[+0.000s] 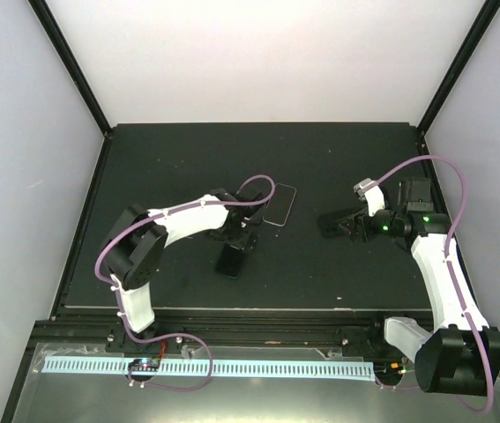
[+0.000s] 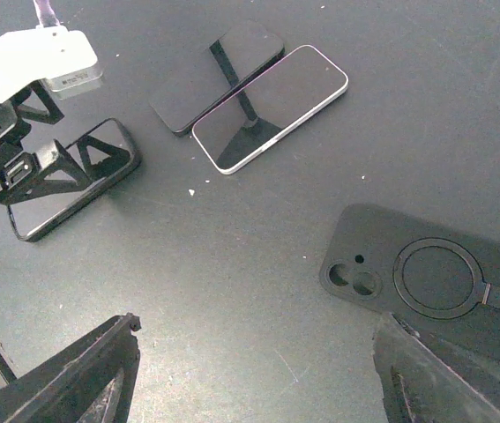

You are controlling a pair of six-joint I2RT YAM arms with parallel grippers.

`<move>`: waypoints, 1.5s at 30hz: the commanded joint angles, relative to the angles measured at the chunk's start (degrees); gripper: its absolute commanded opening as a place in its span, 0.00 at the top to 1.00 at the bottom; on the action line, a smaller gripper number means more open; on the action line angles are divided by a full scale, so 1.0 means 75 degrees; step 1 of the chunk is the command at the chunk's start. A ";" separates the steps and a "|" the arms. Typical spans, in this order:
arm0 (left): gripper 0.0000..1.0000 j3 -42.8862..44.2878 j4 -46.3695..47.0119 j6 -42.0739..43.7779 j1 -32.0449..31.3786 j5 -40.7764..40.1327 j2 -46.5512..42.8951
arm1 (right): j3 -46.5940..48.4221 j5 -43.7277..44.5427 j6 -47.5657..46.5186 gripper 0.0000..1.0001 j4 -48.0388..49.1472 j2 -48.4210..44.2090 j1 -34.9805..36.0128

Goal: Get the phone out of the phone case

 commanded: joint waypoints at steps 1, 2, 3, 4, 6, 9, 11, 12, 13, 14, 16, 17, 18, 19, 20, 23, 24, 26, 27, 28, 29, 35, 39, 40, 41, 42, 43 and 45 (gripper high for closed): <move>0.01 0.0514 -0.0373 0.0449 0.0126 0.0331 0.0298 | -0.0032 -0.0113 -0.0072 0.27 0.0062 -0.0063 0.0014; 0.01 0.0541 -0.0361 0.0482 0.0140 0.0376 0.0361 | -0.0014 -0.0115 -0.0093 0.27 0.0039 -0.0038 0.0019; 0.01 0.0565 -0.0352 0.0530 0.0157 0.0438 0.0423 | 0.0001 -0.0113 -0.0104 0.27 0.0016 -0.0025 0.0026; 0.01 0.0585 -0.0350 0.0575 0.0169 0.0509 0.0497 | 0.0016 -0.0112 -0.0120 0.27 -0.0002 -0.0009 0.0015; 0.01 0.0622 -0.0322 0.0640 0.0193 0.0592 0.0612 | 0.0007 -0.0102 -0.0119 0.27 -0.0004 -0.0018 0.0013; 0.01 0.0707 -0.0304 0.0672 0.0243 0.0703 0.0794 | -0.0023 -0.0101 -0.0103 0.27 0.0039 -0.0066 0.0019; 0.01 0.0757 -0.0281 0.0666 0.0303 0.0800 0.0882 | -0.0030 -0.0107 -0.0090 0.27 0.0054 -0.0068 0.0013; 0.01 0.0760 -0.0269 0.0625 0.0360 0.0860 0.0917 | -0.0028 -0.0100 -0.0084 0.27 0.0048 -0.0059 0.0015; 0.02 0.0780 -0.0268 0.0569 0.0426 0.0947 0.0960 | -0.0024 -0.0090 -0.0095 0.27 0.0048 -0.0047 0.0015; 0.03 0.0801 -0.0262 0.0537 0.0483 0.1035 0.1000 | -0.0017 -0.0095 -0.0097 0.27 0.0043 -0.0036 0.0012; 0.06 0.0869 -0.0244 0.0536 0.0535 0.1067 0.1094 | -0.0017 -0.0095 -0.0102 0.27 0.0043 -0.0021 0.0013; 0.07 0.0921 -0.0269 0.0550 0.0542 0.1060 0.1148 | -0.0015 -0.0095 -0.0102 0.27 0.0037 -0.0029 0.0019; 0.07 0.0970 -0.0303 0.0584 0.0545 0.1080 0.1210 | -0.0018 -0.0095 -0.0096 0.27 0.0042 -0.0021 0.0019; 0.07 0.0983 -0.0278 0.0638 0.0543 0.1159 0.1240 | -0.0018 -0.0095 -0.0101 0.27 0.0043 -0.0021 0.0016; 0.07 0.0982 -0.0244 0.0677 0.0540 0.1258 0.1236 | -0.0015 -0.0095 -0.0096 0.27 0.0041 -0.0026 0.0017; 0.05 0.0930 -0.0047 0.0913 0.0475 0.1593 0.1080 | -0.0006 -0.0095 -0.0099 0.27 0.0044 0.0018 0.0019; 0.04 0.0893 0.0031 0.0987 0.0468 0.1746 0.1029 | -0.0001 -0.0095 -0.0100 0.27 0.0043 0.0036 0.0020; 0.04 0.0830 0.0156 0.1147 0.0466 0.2020 0.0901 | 0.0004 -0.0095 -0.0113 0.27 0.0032 0.0061 0.0022; 0.04 0.0796 0.0216 0.1188 0.0474 0.2096 0.0835 | 0.0005 -0.0095 -0.0112 0.27 0.0031 0.0083 0.0028; 0.03 0.0770 0.0278 0.1197 0.0475 0.2131 0.0774 | 0.0005 -0.0085 -0.0114 0.27 0.0031 0.0079 0.0017; 0.04 0.0734 0.0325 0.1182 0.0465 0.2122 0.0716 | 0.0007 -0.0084 -0.0112 0.27 0.0022 0.0095 0.0026; 0.03 0.0505 0.0597 0.1042 0.0487 0.1972 0.0412 | 0.0017 -0.0081 -0.0101 0.27 0.0031 0.0136 0.0013; 0.04 0.0789 0.0001 0.0867 0.0473 0.1156 0.0784 | 0.0035 -0.0076 -0.0114 0.27 0.0008 0.0170 0.0023; 0.04 0.0799 -0.0063 0.0870 0.0464 0.0989 0.0870 | 0.0029 -0.0072 -0.0117 0.27 0.0008 0.0170 0.0021; 0.04 0.0788 -0.0097 0.0887 0.0461 0.0846 0.0917 | 0.0029 -0.0079 -0.0114 0.27 0.0015 0.0169 0.0023; 0.04 0.0774 -0.0128 0.0899 0.0453 0.0747 0.0964 | 0.0035 -0.0083 -0.0112 0.27 0.0019 0.0177 0.0021; 0.04 0.0754 -0.0165 0.0906 0.0446 0.0683 0.1004 | 0.0029 -0.0084 -0.0108 0.27 0.0013 0.0179 0.0014; 0.04 0.0663 -0.0149 0.0923 0.0411 0.0663 0.1047 | 0.0035 -0.0084 -0.0119 0.27 0.0010 0.0195 0.0015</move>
